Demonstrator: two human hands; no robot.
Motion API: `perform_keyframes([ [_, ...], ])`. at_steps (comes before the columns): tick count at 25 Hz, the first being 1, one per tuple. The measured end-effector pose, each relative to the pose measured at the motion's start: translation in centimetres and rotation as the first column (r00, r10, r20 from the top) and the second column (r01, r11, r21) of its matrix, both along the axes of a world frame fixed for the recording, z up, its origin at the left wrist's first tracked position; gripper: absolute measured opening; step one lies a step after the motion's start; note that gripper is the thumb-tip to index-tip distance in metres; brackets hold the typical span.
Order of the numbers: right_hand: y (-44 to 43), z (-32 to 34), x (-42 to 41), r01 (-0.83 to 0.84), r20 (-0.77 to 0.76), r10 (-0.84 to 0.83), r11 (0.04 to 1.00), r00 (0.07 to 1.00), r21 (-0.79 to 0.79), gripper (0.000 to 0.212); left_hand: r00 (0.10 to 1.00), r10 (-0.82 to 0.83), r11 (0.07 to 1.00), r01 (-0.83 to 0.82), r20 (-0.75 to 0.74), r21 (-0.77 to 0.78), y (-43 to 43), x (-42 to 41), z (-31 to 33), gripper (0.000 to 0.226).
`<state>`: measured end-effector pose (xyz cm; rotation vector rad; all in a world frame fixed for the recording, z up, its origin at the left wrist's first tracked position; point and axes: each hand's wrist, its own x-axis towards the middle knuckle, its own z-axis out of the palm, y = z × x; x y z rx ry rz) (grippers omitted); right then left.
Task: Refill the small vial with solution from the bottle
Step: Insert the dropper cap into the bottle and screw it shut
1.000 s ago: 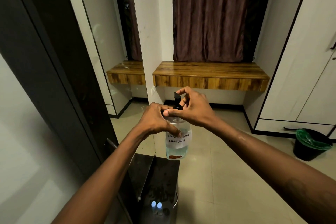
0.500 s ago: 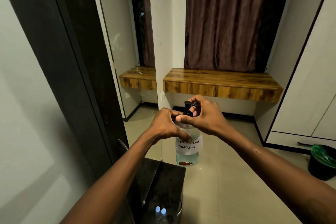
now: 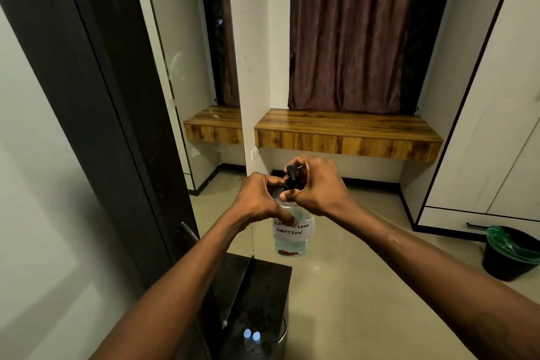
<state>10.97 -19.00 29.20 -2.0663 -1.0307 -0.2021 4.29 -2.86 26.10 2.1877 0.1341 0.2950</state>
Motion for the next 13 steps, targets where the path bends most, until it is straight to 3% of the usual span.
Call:
perform_keyframes([
  [4,0.6,-1.1,-0.2,-0.005,0.058,0.004,1.0,0.998,0.01,0.052,0.999,0.033,0.999,-0.033,-0.019,0.007,0.2,0.0,-0.8,0.045],
  [9,0.4,-2.2,0.5,-0.168,0.024,0.169,0.984,0.985,-0.052,0.068,0.998,0.031,0.999,-0.029,-0.049,0.046,1.4,-0.1,-1.5,0.047],
  [13,0.9,-3.3,0.5,-0.226,0.031,0.23,0.969,0.973,-0.101,0.045,0.997,0.025,0.999,-0.023,-0.069,0.025,1.8,-0.6,-3.0,0.049],
])
